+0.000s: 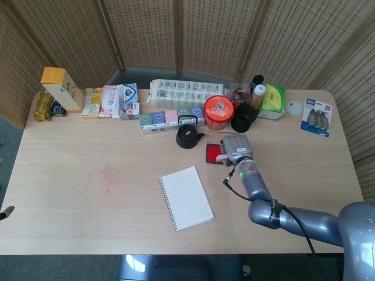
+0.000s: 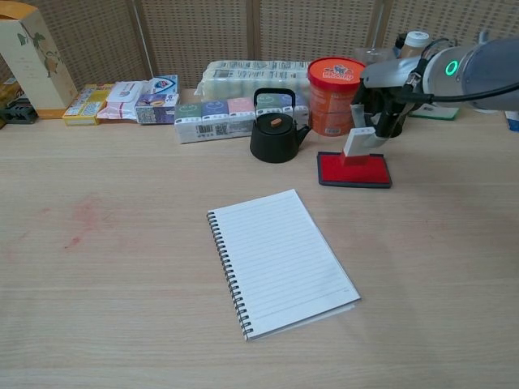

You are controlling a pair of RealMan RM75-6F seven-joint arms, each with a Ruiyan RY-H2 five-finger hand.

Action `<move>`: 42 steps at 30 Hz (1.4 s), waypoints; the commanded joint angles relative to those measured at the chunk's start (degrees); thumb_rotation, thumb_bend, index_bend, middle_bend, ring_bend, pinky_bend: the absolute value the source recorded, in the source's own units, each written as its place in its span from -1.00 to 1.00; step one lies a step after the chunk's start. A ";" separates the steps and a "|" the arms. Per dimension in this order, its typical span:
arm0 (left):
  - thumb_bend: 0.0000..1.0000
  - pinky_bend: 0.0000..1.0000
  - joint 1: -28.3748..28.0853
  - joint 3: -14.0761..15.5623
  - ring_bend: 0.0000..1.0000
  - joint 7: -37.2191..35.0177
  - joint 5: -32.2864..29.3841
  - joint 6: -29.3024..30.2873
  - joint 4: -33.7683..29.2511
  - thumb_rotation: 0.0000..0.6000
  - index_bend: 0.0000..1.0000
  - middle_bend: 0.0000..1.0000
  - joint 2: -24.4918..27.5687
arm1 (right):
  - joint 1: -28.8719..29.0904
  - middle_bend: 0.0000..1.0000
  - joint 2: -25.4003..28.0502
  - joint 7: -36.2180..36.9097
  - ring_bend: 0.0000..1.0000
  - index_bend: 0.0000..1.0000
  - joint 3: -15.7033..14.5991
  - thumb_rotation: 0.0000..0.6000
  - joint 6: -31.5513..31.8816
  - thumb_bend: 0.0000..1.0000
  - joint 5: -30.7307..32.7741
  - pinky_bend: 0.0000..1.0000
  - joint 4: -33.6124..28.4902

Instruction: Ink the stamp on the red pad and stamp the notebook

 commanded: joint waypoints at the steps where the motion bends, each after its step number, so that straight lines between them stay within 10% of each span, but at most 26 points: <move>1: -0.99 -1.00 -0.04 -0.01 -0.98 -0.05 -0.09 -0.09 0.03 1.00 -1.00 -1.00 0.01 | -0.92 0.83 3.77 1.36 1.00 0.38 -0.32 1.00 1.59 -0.12 -4.56 1.00 -8.23; 19: -0.99 -1.00 -0.20 -0.02 -0.98 -0.23 -0.40 -0.49 0.06 1.00 -1.00 -1.00 0.15 | 3.05 0.83 -7.08 -7.95 1.00 0.39 -5.35 1.00 11.82 -0.11 -6.36 1.00 -12.67; 42: -0.99 -1.00 -0.58 0.36 -0.98 -0.66 0.47 -1.03 -0.03 1.00 -1.00 -1.00 0.57 | 5.02 0.84 -15.51 -13.75 1.00 0.42 -4.62 1.00 15.93 -0.11 -2.34 1.00 -13.57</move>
